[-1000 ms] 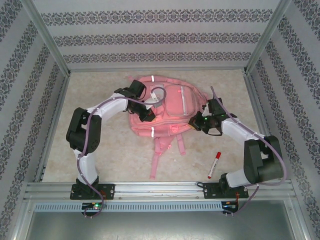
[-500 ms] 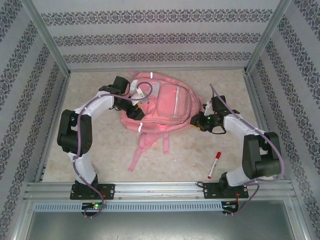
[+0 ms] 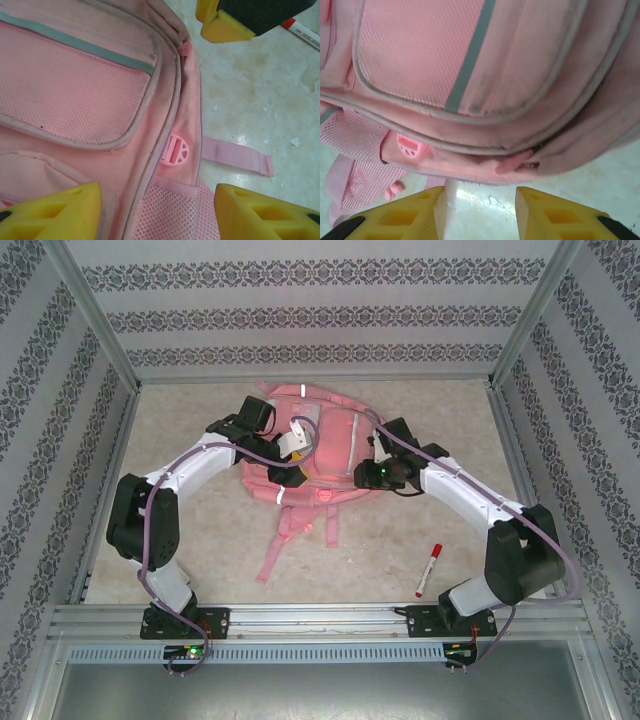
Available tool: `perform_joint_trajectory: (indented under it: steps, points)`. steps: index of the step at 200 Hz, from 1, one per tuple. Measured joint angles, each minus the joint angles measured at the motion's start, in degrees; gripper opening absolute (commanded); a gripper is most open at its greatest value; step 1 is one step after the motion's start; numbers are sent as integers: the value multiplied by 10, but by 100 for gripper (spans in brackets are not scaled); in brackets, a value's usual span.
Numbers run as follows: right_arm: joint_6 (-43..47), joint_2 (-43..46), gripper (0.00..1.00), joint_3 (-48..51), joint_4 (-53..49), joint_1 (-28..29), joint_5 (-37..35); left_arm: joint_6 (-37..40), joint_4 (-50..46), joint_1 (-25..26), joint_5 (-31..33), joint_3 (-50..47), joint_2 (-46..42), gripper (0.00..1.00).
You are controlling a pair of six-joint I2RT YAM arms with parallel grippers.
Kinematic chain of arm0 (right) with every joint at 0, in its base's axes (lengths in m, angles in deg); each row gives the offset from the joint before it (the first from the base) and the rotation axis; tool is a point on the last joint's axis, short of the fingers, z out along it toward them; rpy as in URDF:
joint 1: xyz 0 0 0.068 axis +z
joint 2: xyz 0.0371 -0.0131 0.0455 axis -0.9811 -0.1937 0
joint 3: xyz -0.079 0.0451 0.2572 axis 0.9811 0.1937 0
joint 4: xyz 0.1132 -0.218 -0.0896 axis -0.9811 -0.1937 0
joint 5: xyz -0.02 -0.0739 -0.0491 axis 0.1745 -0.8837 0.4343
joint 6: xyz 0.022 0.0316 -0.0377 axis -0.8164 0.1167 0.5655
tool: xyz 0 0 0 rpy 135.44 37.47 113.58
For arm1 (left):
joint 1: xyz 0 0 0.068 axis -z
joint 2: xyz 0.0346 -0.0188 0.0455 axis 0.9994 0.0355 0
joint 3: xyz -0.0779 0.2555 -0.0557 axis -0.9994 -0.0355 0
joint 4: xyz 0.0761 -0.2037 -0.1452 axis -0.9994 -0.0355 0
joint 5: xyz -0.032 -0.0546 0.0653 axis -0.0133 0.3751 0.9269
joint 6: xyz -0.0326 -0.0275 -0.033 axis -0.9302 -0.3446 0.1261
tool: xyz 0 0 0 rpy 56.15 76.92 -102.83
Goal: Pack the student bag
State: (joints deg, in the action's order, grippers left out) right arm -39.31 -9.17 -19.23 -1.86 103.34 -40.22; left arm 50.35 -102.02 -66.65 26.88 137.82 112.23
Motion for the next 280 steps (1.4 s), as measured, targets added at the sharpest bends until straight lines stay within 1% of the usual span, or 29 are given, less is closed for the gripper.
perform_joint_trajectory:
  steps: [52,71,90,107,115,142,155,175,186,214,226,259,280]
  points:
    - [9,-73,39,-43,-38,46,-79,0,5,0,11,-13,0,60]
    - [11,-95,39,-52,-49,54,-103,1,5,0,17,-18,0,59]
    - [10,-107,37,-54,-56,58,-120,2,5,0,21,-24,0,60]
    - [9,-115,31,-59,-64,58,-134,3,5,0,24,-27,0,60]
    - [9,-118,29,-63,-68,58,-139,4,5,1,27,-28,0,59]
    - [6,-126,29,-69,-74,60,-152,11,5,8,41,-28,0,60]
    - [2,-131,30,-69,-75,61,-157,16,5,19,48,-28,0,60]
    - [-10,-138,34,-69,-78,61,-161,21,5,39,55,-19,9,61]
    - [-19,-141,33,-69,-78,61,-160,24,5,50,59,-6,23,61]
    - [-36,-146,20,-69,-78,61,-162,30,4,69,75,43,75,61]
    - [-38,-147,13,-69,-79,61,-166,34,3,72,82,64,99,61]
    - [-33,-146,0,-69,-83,61,-172,59,-6,72,102,101,149,63]
    - [-28,-139,0,-69,-88,56,-163,81,-23,72,113,112,163,63]
